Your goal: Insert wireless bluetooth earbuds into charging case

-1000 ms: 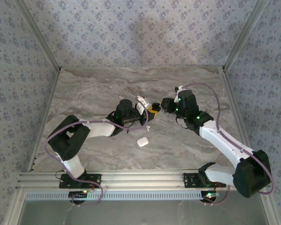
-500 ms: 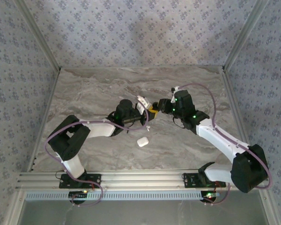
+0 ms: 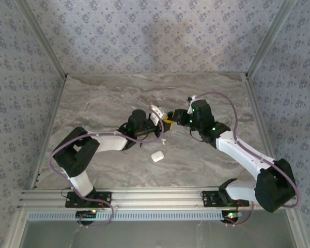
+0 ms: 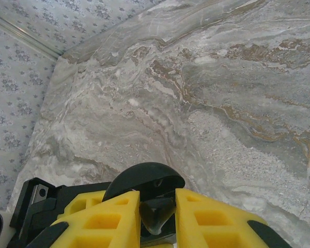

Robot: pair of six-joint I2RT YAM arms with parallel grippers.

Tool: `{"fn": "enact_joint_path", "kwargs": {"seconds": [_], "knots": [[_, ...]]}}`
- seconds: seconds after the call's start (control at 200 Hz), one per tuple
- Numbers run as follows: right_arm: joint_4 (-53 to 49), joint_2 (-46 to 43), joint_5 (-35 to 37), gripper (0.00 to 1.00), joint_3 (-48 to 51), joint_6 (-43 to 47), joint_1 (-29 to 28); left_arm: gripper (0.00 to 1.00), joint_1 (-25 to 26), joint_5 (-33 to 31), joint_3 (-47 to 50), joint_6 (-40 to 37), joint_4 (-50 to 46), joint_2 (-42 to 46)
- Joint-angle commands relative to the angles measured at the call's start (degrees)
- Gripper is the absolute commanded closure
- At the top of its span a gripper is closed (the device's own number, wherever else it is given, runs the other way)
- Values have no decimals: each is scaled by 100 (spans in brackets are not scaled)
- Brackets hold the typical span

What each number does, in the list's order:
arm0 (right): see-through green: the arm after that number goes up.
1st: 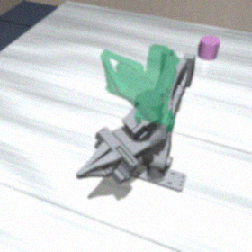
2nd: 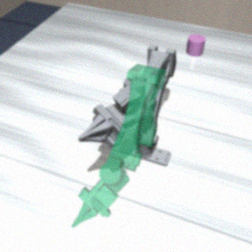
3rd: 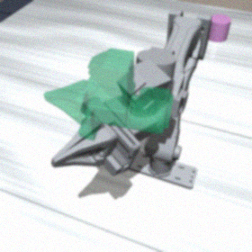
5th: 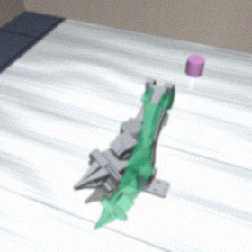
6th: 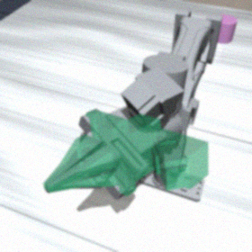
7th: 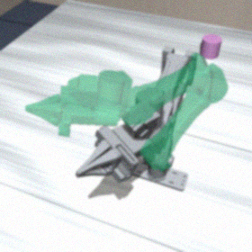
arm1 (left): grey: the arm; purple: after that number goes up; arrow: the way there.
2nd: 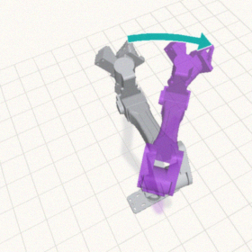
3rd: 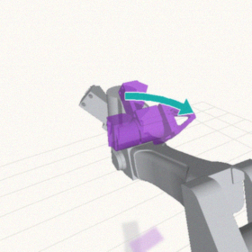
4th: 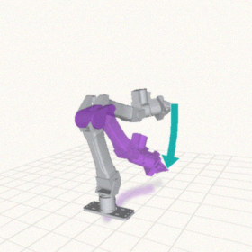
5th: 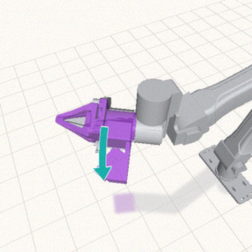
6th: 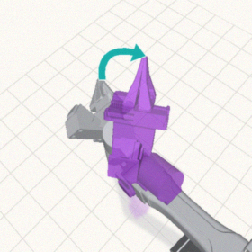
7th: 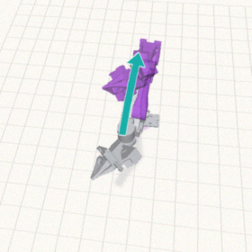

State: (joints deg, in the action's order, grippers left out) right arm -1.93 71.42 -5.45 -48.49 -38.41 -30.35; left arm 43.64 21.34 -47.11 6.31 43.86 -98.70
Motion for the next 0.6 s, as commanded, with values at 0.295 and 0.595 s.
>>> {"fn": "enact_joint_path", "kwargs": {"seconds": [0.295,0.595], "knots": [[22,27,-452,77,-96,-354,106,84,38,-34,35,-251,422,182],[160,66,-956,77,-4,-747,317,84,71,19,127,-650,434,219]]}}
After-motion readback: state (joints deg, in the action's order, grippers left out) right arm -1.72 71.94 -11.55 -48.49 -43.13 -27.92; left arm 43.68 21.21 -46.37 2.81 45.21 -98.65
